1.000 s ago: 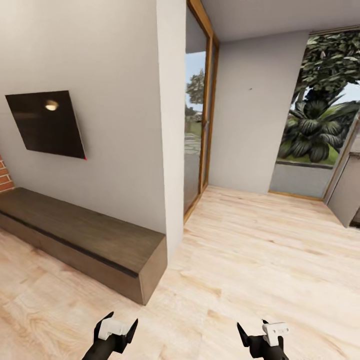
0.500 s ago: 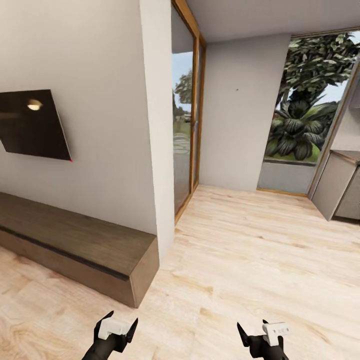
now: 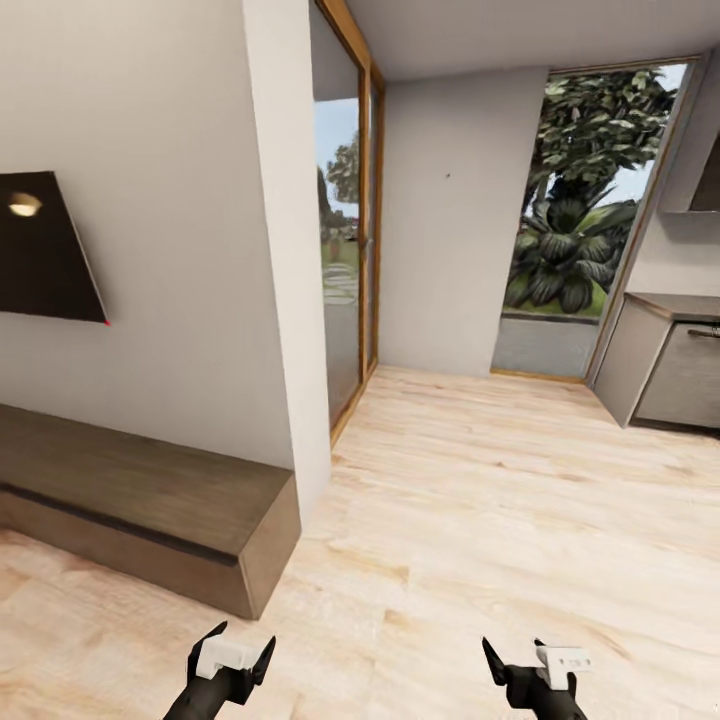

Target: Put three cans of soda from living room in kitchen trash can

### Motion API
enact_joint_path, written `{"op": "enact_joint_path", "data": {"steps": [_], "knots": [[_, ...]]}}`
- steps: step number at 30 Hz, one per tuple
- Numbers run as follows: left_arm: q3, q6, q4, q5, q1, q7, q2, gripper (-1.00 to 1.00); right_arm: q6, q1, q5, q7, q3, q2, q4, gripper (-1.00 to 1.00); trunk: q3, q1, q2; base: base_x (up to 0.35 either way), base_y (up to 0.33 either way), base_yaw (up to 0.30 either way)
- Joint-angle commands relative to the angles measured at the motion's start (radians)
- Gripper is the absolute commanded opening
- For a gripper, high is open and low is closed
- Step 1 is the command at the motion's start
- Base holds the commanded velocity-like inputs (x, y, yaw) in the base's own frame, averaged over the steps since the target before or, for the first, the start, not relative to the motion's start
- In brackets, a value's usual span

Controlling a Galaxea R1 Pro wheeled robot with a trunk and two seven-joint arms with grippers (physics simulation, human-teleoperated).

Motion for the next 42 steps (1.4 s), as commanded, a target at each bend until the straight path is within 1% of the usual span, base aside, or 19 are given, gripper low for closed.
{"op": "enact_joint_path", "data": {"steps": [1,5,23,34,42], "knots": [[0.000,0.000,0.000,0.000,0.000,0.000,0.000,1.00,0.000,0.000,-0.008,0.000,-0.002,0.000,0.000,1.00,-0.001,0.000,0.000,0.000,0.000,-0.214],[0.000,0.000,0.000,0.000,0.000,-0.001,0.001,1.00,0.000,0.000,-0.018,0.000,-0.004,-0.001,0.000,1.00,-0.003,0.000,0.000,0.000,0.000,-0.216],[-0.001,0.000,0.000,0.000,0.000,-0.002,0.001,1.00,-0.001,0.000,-0.023,0.000,-0.006,-0.003,0.000,1.00,-0.014,0.000,0.000,0.005,0.003,-0.219],[-0.001,0.000,0.000,0.001,0.000,-0.002,0.001,1.00,-0.001,0.000,-0.023,-0.001,-0.006,0.000,0.000,1.00,-0.020,0.000,0.000,0.096,0.074,-0.225],[-0.001,0.000,0.000,0.001,0.000,-0.002,0.001,1.00,-0.003,0.000,-0.023,-0.001,-0.007,0.000,0.000,1.00,-0.024,0.000,0.000,0.176,0.098,-0.227]]}}
